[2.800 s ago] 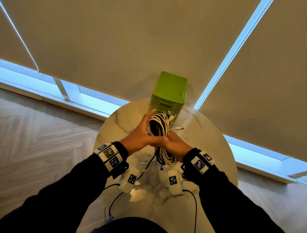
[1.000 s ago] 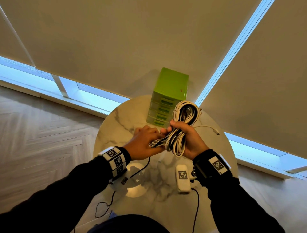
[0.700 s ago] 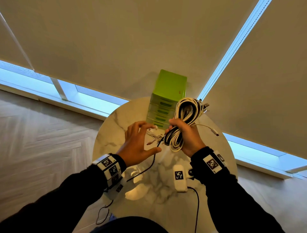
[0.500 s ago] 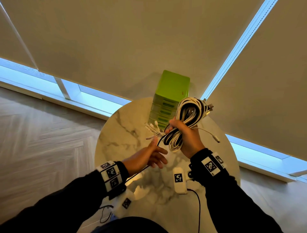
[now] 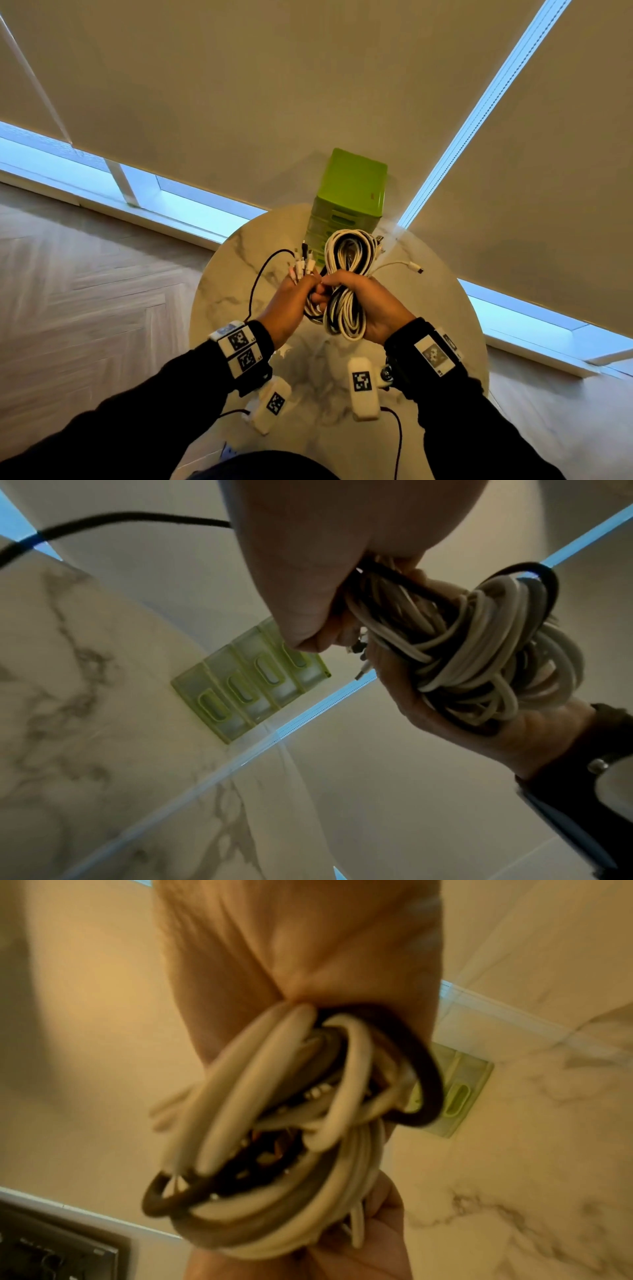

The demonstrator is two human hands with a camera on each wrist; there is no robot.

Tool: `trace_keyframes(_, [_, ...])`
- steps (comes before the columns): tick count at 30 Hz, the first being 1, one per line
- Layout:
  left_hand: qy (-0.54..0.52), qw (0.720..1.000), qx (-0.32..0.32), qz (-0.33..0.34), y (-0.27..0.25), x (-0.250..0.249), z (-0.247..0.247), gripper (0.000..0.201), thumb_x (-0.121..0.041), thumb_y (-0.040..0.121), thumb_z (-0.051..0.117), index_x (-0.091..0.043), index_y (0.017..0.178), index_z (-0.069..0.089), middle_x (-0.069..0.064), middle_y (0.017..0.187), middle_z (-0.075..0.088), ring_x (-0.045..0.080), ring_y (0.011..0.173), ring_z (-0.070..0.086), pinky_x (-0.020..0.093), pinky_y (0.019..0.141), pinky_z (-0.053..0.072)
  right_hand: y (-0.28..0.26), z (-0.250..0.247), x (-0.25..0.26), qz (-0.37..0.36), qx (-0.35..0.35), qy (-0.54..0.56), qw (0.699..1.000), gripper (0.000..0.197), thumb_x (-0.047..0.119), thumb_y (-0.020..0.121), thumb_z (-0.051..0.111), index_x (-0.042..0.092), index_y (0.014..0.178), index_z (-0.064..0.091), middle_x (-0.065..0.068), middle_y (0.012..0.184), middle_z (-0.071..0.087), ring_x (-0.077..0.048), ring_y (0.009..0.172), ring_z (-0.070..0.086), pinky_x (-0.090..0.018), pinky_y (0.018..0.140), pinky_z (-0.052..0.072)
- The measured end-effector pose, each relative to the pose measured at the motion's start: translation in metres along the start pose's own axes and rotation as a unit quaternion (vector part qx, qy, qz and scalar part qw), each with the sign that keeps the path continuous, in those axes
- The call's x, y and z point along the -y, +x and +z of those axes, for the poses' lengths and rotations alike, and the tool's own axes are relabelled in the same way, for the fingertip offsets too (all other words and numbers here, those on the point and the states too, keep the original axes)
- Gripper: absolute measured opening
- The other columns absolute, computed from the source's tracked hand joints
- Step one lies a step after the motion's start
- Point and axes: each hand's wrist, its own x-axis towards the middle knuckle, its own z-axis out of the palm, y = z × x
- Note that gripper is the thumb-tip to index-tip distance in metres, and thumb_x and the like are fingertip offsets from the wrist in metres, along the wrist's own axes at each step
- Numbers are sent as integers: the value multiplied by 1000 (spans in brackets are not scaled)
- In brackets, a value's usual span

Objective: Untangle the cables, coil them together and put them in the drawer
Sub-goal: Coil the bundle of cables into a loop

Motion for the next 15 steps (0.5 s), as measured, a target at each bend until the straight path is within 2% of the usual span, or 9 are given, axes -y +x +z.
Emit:
trace_keyframes(2, [26,1000,1,-8,1,2,1,30,-30,99,46,-14,81,64,8,76,61,25,78,56,37,77,44,-1,-3,-2,-29,-19,-59,998,19,8,89,65,-6,102,67,-19,87,68,-22,71,70,-32,64,57])
trace_keyframes(3, [33,999,1,-7,2,4,1,33,-31,103,43,-11,93,68,6,87,70,25,89,63,35,83,48,-1,-5,-4,-49,-19,-78,996,23,7,89,66,-5,109,67,-22,92,69,-25,78,71,-35,67,58])
trace_keyframes(4, [35,999,6,-7,3,6,0,39,-37,105,39,-11,112,68,4,106,74,23,105,66,34,93,49,-2,-7,-5,-57,-8,-86,995,27,6,89,67,-3,115,67,-26,99,69,-30,85,70,-40,72,60])
trace_keyframes(6, [66,997,20,-18,5,11,-2,70,-66,97,33,-18,145,50,2,141,61,15,132,55,37,111,42,-4,-7,-6,-45,33,-96,994,32,5,88,71,4,120,67,-31,106,67,-41,93,67,-55,83,58])
trace_keyframes(7, [100,994,37,-29,4,13,-2,88,-82,89,27,-23,153,41,0,150,52,13,139,47,40,117,37,-6,-8,-5,-38,53,-107,992,34,5,87,72,4,121,66,-31,104,66,-43,91,67,-58,84,56])
trace_keyframes(9, [147,985,68,-61,4,16,-2,105,-94,79,12,-28,158,29,-4,160,38,13,147,34,42,122,27,-9,-8,-3,-23,81,-130,988,37,3,88,71,1,124,63,-27,101,67,-38,86,69,-49,77,59])
trace_keyframes(11, [165,977,91,-98,3,17,-1,99,-86,84,3,-25,161,16,-11,162,23,9,149,22,33,122,18,-12,-10,1,-5,97,-164,982,39,-1,86,72,1,124,62,-26,101,69,-38,87,70,-43,73,59])
trace_keyframes(12, [176,972,106,-111,2,16,-1,99,-86,84,2,-24,162,9,-8,165,19,9,151,18,33,122,16,-12,-12,2,2,101,-190,977,39,-2,85,73,1,123,63,-26,102,70,-39,89,70,-43,74,59])
trace_keyframes(15, [201,960,139,-136,8,19,-8,121,-103,64,10,-31,161,2,-3,168,14,12,154,13,46,127,12,-11,-12,3,13,79,-253,964,43,-2,81,77,5,121,66,-21,105,73,-33,92,73,-40,78,61])
